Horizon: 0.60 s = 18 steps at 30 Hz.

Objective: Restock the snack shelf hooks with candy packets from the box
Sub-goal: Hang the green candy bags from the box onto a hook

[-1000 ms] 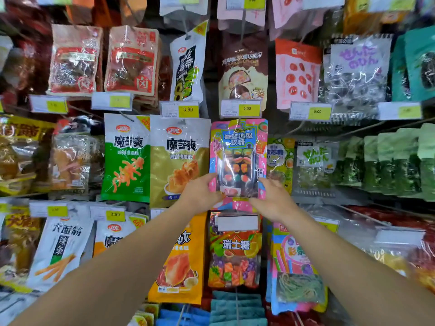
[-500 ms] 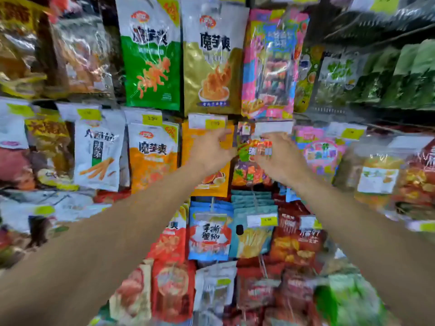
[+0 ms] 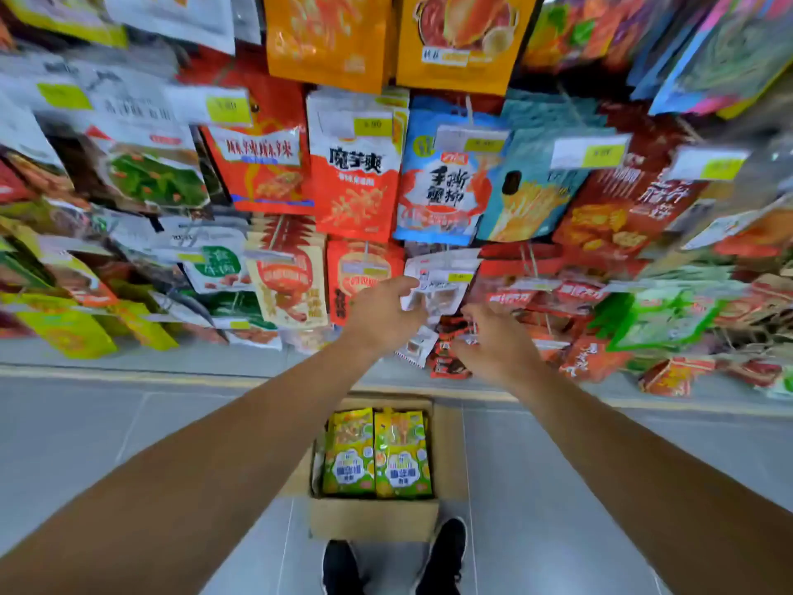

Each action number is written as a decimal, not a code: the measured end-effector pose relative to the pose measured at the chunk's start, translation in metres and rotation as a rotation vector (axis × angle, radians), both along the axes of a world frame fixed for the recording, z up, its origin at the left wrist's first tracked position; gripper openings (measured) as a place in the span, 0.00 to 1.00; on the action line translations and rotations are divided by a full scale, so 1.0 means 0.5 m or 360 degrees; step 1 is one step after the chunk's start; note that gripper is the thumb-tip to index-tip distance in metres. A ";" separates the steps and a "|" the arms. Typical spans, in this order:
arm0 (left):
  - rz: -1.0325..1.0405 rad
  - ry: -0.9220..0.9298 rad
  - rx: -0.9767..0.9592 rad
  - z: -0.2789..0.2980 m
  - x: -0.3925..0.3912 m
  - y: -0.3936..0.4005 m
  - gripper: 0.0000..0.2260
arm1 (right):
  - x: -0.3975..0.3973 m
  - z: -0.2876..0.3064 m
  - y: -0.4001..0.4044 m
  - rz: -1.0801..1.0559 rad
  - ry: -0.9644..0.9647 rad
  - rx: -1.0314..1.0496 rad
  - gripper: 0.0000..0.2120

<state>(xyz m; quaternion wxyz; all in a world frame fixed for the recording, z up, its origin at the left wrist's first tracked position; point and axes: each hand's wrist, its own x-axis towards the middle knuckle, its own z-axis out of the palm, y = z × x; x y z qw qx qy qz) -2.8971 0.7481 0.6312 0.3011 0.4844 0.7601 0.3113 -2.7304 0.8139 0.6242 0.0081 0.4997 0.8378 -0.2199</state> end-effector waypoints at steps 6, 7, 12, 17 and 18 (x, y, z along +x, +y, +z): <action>0.0196 -0.0254 -0.0390 -0.265 0.038 -0.102 0.21 | 0.035 -0.253 -0.070 0.0073 -0.0218 -0.0386 0.25; 0.0230 -0.0302 -0.0446 -0.306 0.046 -0.119 0.21 | 0.041 -0.294 -0.082 0.0086 -0.0260 -0.0439 0.25; 0.0329 -0.0399 -0.0715 -0.510 0.072 -0.195 0.20 | 0.073 -0.499 -0.133 0.0100 -0.0421 -0.0682 0.19; 0.0508 -0.0457 -0.0898 -0.692 0.090 -0.245 0.19 | 0.102 -0.683 -0.153 0.0078 -0.0497 -0.0881 0.24; 0.0541 -0.0485 -0.0923 -0.722 0.093 -0.252 0.18 | 0.107 -0.715 -0.155 0.0069 -0.0492 -0.0913 0.26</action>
